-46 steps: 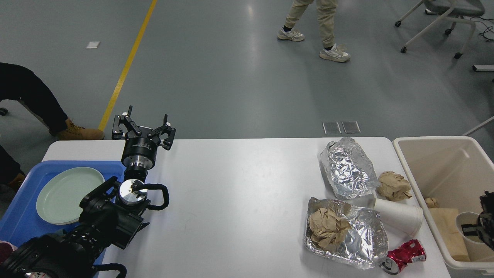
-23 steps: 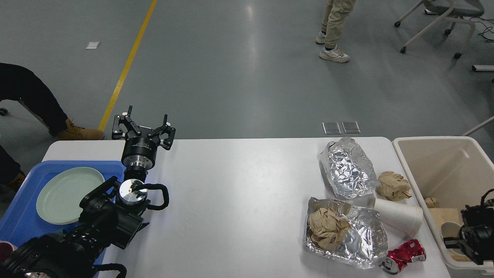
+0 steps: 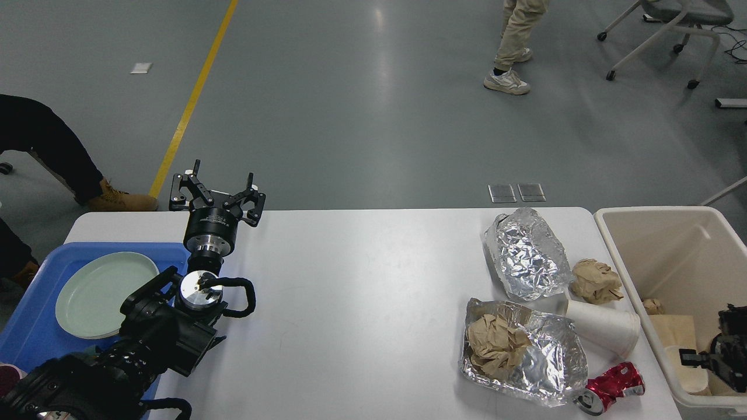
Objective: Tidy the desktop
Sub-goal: 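Release the paper cup into the bin, then move the right gripper down toward the crumpled foil ball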
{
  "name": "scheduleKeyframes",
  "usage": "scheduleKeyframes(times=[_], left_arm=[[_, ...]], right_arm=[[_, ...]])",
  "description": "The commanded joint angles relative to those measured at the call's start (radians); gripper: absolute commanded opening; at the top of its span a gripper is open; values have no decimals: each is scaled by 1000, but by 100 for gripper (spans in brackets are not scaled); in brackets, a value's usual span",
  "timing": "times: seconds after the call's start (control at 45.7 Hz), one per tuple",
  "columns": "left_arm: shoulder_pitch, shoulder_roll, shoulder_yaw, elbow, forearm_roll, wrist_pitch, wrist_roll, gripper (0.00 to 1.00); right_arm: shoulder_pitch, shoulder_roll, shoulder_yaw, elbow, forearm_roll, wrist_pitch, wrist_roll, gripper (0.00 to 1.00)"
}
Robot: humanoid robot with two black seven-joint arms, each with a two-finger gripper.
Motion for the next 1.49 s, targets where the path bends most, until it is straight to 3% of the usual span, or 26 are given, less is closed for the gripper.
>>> scheduleKeyframes(times=[0.0, 0.219, 0.416, 0.635, 0.854, 1.051, 1.183, 1.467], left_arm=[[0, 0, 0, 0, 0, 0, 0, 97], [0, 0, 1, 0, 0, 0, 0, 97], [0, 0, 0, 0, 0, 0, 0, 97], [0, 0, 0, 0, 0, 0, 0, 97], [0, 0, 0, 0, 0, 0, 0, 97], [0, 0, 0, 0, 0, 0, 0, 97], [0, 0, 0, 0, 0, 0, 0, 97], [0, 0, 0, 0, 0, 0, 0, 97]], right_arm=[[7, -33, 18, 0, 0, 2, 0, 99], [125, -134, 29, 35, -1, 20, 0, 100], [441, -206, -40, 230, -4, 89, 0, 100], [883, -165, -132, 414, -4, 404, 0, 100], [1150, 21, -127, 453, -1, 732, 1, 100], [1336, 193, -80, 534, 0, 738, 3, 100], [1403, 203, 9, 617, -1, 738, 3, 100], [1370, 194, 100, 629, -1, 738, 4, 100]])
